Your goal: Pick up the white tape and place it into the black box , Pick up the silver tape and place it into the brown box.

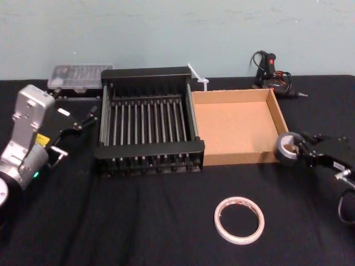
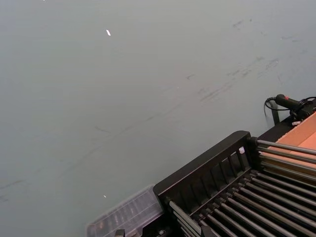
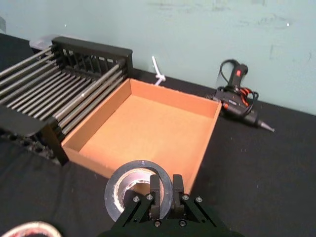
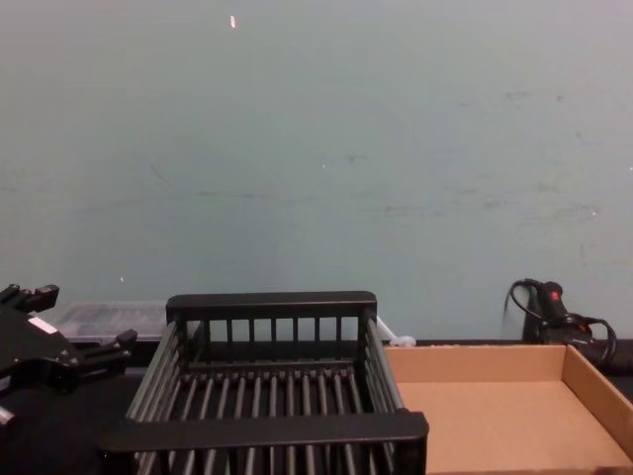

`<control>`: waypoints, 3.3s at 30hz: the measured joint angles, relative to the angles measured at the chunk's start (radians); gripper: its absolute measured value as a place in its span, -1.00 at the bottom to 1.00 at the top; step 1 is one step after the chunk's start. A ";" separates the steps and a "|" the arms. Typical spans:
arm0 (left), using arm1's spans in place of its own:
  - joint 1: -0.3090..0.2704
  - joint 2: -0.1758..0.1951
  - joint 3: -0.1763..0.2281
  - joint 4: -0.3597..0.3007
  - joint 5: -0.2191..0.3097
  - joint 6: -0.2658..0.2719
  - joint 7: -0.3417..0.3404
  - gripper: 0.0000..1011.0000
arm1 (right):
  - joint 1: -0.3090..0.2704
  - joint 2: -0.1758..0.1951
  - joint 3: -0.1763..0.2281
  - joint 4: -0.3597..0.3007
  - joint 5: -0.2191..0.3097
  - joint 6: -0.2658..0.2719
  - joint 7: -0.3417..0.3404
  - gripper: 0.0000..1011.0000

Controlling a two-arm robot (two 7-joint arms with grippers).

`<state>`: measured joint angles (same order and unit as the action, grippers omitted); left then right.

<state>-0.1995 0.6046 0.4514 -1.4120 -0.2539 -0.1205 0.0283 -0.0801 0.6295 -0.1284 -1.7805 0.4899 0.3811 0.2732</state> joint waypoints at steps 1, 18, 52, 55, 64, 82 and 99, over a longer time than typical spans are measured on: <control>0.000 0.000 0.000 0.000 0.000 0.000 0.000 0.98 | 0.007 -0.002 -0.003 0.003 -0.002 0.000 0.000 -0.69; 0.000 0.000 0.000 0.000 0.000 0.000 0.000 0.98 | 0.185 -0.064 -0.109 0.100 -0.042 0.001 0.032 -0.69; 0.000 0.000 0.000 0.000 0.000 0.000 0.000 0.98 | 0.514 -0.254 -0.345 0.353 -0.122 -0.033 0.144 -0.69; 0.000 0.000 0.000 0.000 0.000 0.000 0.000 0.98 | 0.527 -0.266 -0.357 0.366 -0.123 -0.038 0.150 -0.69; 0.000 0.000 0.000 0.000 0.000 0.000 0.000 0.98 | 0.542 -0.283 -0.363 0.386 -0.126 -0.043 0.140 -0.69; 0.000 0.000 0.000 0.000 0.000 0.000 0.000 0.98 | 0.546 -0.270 -0.300 0.461 -0.129 -0.045 0.095 -0.69; 0.000 0.000 0.000 0.000 0.000 0.000 0.000 0.98 | 0.514 -0.257 -0.276 0.503 -0.166 -0.025 0.076 -0.69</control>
<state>-0.1996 0.6047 0.4514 -1.4120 -0.2539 -0.1205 0.0283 0.4336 0.3721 -0.4045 -1.2778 0.3240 0.3560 0.3492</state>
